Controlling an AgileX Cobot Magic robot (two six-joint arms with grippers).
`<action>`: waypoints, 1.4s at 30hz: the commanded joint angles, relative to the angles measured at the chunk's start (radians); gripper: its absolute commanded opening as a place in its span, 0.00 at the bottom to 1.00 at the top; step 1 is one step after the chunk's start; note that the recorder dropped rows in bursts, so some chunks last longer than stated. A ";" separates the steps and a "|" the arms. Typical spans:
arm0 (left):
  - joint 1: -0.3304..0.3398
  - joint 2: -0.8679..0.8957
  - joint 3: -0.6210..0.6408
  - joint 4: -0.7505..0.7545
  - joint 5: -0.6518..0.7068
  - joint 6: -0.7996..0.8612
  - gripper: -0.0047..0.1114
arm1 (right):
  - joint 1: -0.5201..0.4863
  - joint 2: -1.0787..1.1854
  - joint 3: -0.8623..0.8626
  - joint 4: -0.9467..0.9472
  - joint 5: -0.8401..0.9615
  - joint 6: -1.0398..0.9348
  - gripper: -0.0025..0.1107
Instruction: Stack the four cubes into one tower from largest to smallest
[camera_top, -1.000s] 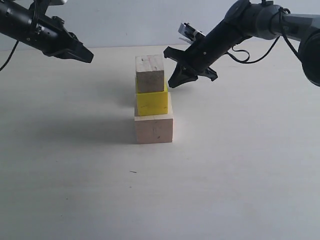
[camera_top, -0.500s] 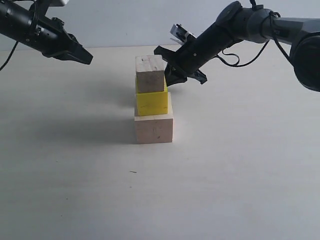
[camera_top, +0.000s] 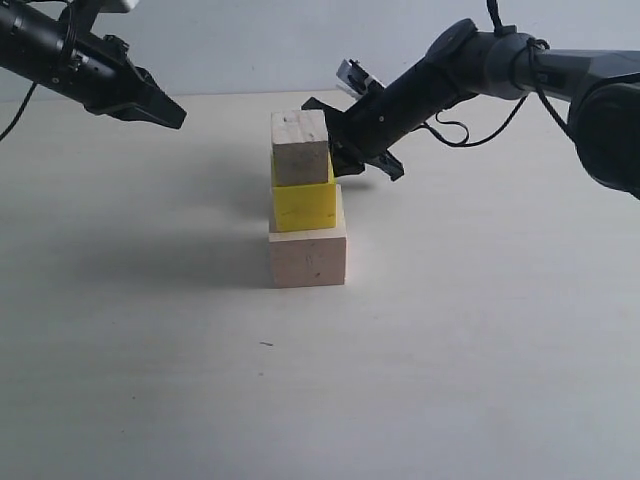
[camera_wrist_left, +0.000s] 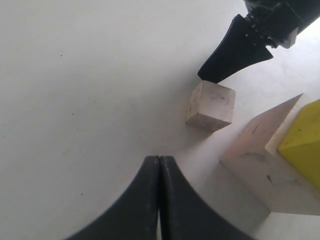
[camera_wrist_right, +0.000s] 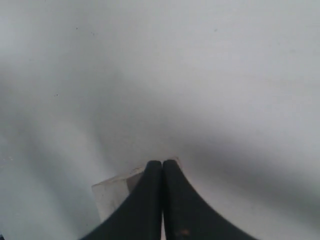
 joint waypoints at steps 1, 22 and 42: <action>0.002 -0.011 -0.005 0.009 -0.003 0.008 0.04 | 0.024 -0.004 -0.007 0.023 -0.001 -0.011 0.02; 0.037 -0.011 0.010 0.024 -0.011 0.013 0.04 | 0.035 -0.004 -0.007 0.101 -0.002 -0.045 0.02; 0.043 -0.011 0.053 0.009 -0.030 0.034 0.04 | 0.010 -0.022 -0.009 -0.047 0.047 -0.002 0.02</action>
